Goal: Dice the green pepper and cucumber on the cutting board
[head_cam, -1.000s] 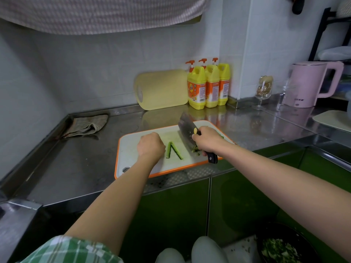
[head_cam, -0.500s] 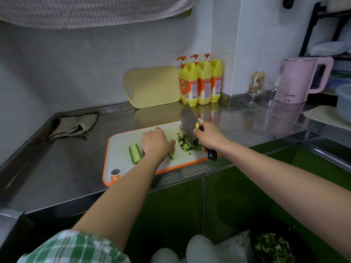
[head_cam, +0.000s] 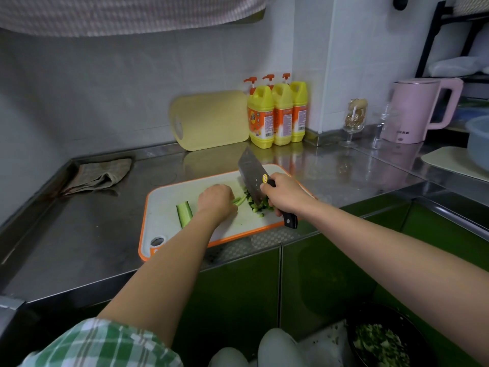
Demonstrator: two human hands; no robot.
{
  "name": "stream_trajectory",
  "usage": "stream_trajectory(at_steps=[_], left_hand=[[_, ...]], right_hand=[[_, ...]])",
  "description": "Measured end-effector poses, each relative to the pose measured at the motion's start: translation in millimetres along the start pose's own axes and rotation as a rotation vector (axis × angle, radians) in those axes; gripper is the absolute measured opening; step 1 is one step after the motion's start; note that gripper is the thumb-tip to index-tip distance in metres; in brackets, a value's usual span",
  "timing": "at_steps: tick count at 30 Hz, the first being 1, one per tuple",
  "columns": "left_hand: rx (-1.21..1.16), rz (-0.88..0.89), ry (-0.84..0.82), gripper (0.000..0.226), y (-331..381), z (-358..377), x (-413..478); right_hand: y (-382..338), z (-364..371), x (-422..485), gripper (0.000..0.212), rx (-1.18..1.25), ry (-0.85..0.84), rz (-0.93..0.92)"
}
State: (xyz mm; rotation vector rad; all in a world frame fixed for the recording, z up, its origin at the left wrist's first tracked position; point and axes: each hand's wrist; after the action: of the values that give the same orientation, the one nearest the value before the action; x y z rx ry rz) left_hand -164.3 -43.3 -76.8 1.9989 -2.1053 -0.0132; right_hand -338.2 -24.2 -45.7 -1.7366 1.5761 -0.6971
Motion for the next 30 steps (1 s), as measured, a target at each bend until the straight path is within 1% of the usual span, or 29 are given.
stream_trajectory(at_steps=[6,10,13,16,20,23,28,30], left_hand=[[-0.053,0.043,-0.018,0.032,-17,-2,-7],[-0.014,0.067,0.034,0.041,-17,3,-11],[0.075,0.097,0.052,0.028,-13,2,-10],[0.177,0.168,0.041,0.028,-13,-2,-10],[0.241,0.241,0.036,0.024,-24,-6,-18],[0.196,0.248,0.045,0.020,-33,-9,-27],[0.005,0.208,0.064,0.042,-37,-6,-31],[-0.007,0.206,0.069,0.042,-36,-7,-32]], right_hand=[[-8,9,-2,0.018,-0.087,-0.025,-0.020],[-14,13,-1,0.017,-0.143,0.004,-0.033],[-16,13,-2,0.016,-0.127,-0.007,-0.045],[-18,14,-4,0.017,-0.119,-0.014,-0.043],[-22,15,-4,0.017,-0.129,-0.038,-0.044],[-26,17,-5,0.017,-0.161,-0.083,-0.046],[-30,23,-5,0.019,-0.196,-0.045,-0.034],[-30,21,-6,0.018,-0.200,-0.037,-0.031]])
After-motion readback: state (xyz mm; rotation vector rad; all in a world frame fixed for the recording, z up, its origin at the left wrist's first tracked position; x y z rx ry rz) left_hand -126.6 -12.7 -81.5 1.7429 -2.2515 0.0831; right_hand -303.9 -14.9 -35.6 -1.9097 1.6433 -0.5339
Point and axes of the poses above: each hand's wrist, its own x-axis towards the middle knuckle, its own z-axis out of the palm, y = z × x, and after that the axes turned 6 degrees about z, right-handed
